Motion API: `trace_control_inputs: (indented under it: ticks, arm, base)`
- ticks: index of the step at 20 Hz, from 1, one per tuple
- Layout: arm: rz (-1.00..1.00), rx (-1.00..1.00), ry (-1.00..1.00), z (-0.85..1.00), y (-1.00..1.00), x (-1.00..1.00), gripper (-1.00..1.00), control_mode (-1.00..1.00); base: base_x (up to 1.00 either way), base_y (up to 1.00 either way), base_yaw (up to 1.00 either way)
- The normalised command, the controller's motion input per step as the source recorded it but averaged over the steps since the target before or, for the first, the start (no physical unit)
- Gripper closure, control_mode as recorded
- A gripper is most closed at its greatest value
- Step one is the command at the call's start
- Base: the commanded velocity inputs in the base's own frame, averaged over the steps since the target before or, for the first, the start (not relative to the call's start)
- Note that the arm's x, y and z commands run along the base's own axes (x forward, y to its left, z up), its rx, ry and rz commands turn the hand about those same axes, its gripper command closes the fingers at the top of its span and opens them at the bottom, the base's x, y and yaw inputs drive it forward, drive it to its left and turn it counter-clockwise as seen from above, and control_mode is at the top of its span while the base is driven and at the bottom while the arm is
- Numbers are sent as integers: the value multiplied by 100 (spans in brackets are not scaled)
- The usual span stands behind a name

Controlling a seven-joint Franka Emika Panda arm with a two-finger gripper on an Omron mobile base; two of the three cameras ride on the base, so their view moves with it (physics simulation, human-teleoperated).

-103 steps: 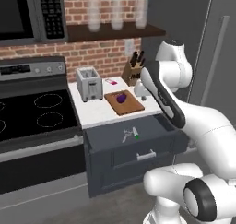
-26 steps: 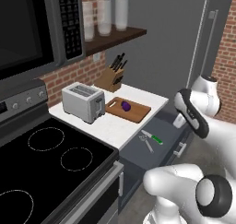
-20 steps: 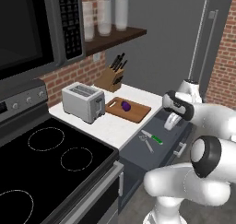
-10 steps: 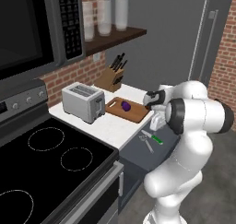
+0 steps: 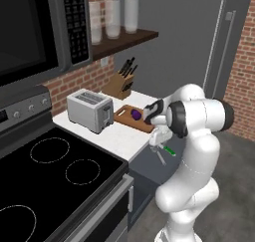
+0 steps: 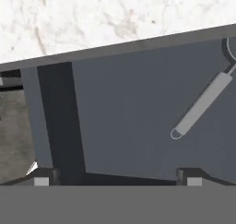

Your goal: Place the appropriate cutting tool for cutting the eggplant skin on the cutting board.

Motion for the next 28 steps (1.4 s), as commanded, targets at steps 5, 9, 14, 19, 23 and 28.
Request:
trace_control_inputs:
  ticks: [5,9,14,19,23,28]
  arm:
    - [-9,0,-21,-7,0,-45,-100,-100]
    - [-9,-4,-19,0,0,-44,-100,-100]
    - [-10,-5,-3,-13,0,2,-100,-100]
    - [-9,-7,0,-16,-24,9,-100,-100]
    - [-5,-7,0,-14,-21,0,-100,-100]
    - [-1,-5,0,-26,-6,3,-100,-100]
  base:
    - [0,0,0]
    - [0,0,0]
    - [0,0,0]
    - [0,0,0]
    - [0,0,0]
    - [0,0,0]
